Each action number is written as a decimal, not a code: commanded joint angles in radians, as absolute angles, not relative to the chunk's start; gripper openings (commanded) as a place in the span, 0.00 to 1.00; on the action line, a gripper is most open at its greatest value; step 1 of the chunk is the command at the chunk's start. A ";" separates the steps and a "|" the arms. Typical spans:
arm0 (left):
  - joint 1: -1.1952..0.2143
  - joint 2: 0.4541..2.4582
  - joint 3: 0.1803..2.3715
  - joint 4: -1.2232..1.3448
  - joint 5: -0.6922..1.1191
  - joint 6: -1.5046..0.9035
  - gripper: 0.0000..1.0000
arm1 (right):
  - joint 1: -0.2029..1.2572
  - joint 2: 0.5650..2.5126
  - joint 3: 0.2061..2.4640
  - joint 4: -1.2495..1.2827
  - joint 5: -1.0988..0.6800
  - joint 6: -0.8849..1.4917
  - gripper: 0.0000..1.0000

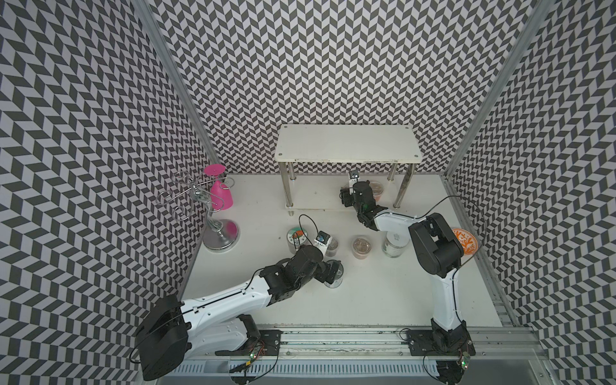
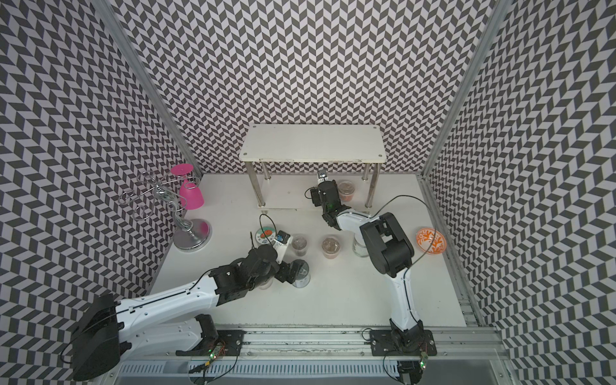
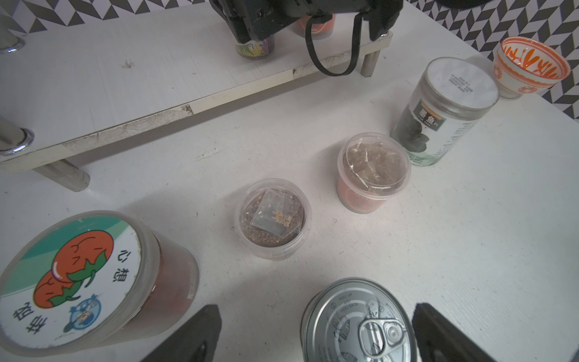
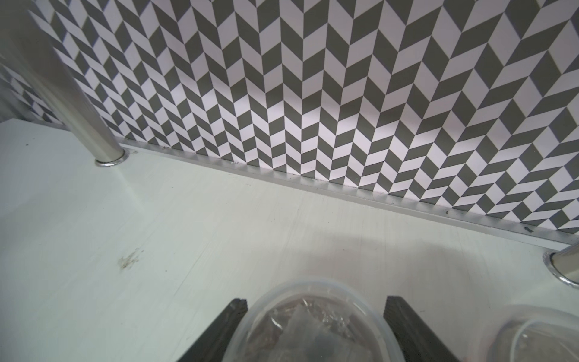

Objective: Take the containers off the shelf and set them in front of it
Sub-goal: 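Pick up a container from the shelf, then place the container at the center of the board.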

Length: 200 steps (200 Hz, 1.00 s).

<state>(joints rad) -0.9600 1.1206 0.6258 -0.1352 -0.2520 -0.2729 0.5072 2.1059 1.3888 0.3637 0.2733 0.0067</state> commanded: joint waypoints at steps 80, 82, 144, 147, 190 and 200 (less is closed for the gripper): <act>-0.898 1.113 0.641 -0.091 -0.202 -0.235 1.00 | 0.524 1.586 0.949 0.450 -0.068 -0.110 0.66; -0.897 1.111 0.641 -0.090 -0.199 -0.235 1.00 | 0.525 1.571 0.936 0.448 -0.074 -0.109 0.66; -0.828 1.111 0.644 -0.067 -0.142 -0.206 1.00 | 0.657 1.125 0.619 0.299 -0.124 -0.057 0.65; -0.826 1.111 0.645 -0.067 -0.141 -0.205 1.00 | 0.666 1.110 0.606 0.290 -0.122 -0.049 0.65; -0.805 1.111 0.648 -0.064 -0.123 -0.191 1.00 | 0.790 0.889 0.437 0.189 -0.076 0.055 0.64; -0.802 1.114 0.650 -0.066 -0.121 -0.189 1.00 | 0.802 0.855 0.398 0.169 -0.068 0.082 0.64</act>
